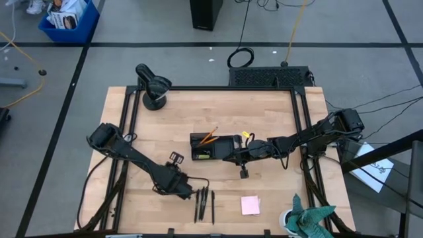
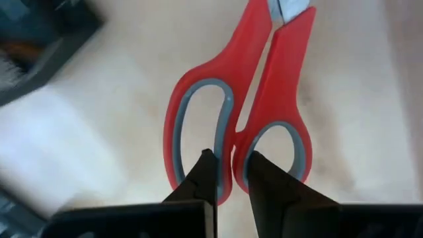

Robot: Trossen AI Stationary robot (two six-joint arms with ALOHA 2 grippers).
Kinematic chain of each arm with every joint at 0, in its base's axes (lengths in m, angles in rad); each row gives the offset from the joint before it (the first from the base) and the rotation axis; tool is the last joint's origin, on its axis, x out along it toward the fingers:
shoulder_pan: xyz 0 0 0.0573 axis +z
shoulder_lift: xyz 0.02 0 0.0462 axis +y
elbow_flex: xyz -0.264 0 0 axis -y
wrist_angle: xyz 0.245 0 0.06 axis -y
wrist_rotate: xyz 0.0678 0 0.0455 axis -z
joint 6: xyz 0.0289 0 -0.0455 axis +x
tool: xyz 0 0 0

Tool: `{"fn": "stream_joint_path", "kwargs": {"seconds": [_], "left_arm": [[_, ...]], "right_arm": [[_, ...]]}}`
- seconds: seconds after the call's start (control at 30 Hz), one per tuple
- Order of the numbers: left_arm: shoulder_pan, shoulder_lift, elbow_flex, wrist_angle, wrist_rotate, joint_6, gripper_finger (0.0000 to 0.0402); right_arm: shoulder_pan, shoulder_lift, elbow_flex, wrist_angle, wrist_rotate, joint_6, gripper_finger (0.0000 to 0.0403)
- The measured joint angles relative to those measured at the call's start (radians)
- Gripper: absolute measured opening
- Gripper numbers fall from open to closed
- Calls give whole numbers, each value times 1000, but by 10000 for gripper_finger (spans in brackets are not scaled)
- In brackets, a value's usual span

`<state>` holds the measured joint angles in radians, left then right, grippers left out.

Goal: Pick and place office supplies into organizer
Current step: Put the red scissor into the black desk organizer

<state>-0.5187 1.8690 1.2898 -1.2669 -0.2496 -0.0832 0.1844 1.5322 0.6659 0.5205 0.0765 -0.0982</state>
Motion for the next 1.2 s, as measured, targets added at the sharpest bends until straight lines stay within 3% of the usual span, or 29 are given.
{"fn": "stream_joint_path", "kwargs": {"seconds": [0.33, 0.47, 0.63, 1.0, 1.2], "left_arm": [[-8, -3, 188, -293, -165, -32, 45], [9, -5, 257, -301, -249, 7, 45], [49, -6, 324, -304, -433, 96, 45], [234, -6, 342, -304, -819, 329, 45], [295, -28, 344, -305, -1018, 545, 50]], "right_arm": [[0, 0, 0, 0, 0, 0, 4], [0, 0, 0, 0, 0, 1, 4], [0, 0, 0, 0, 0, 8, 4], [5, 0, 0, -36, -1, 39, 4], [22, -1, 0, -40, 0, 39, 4]]}}
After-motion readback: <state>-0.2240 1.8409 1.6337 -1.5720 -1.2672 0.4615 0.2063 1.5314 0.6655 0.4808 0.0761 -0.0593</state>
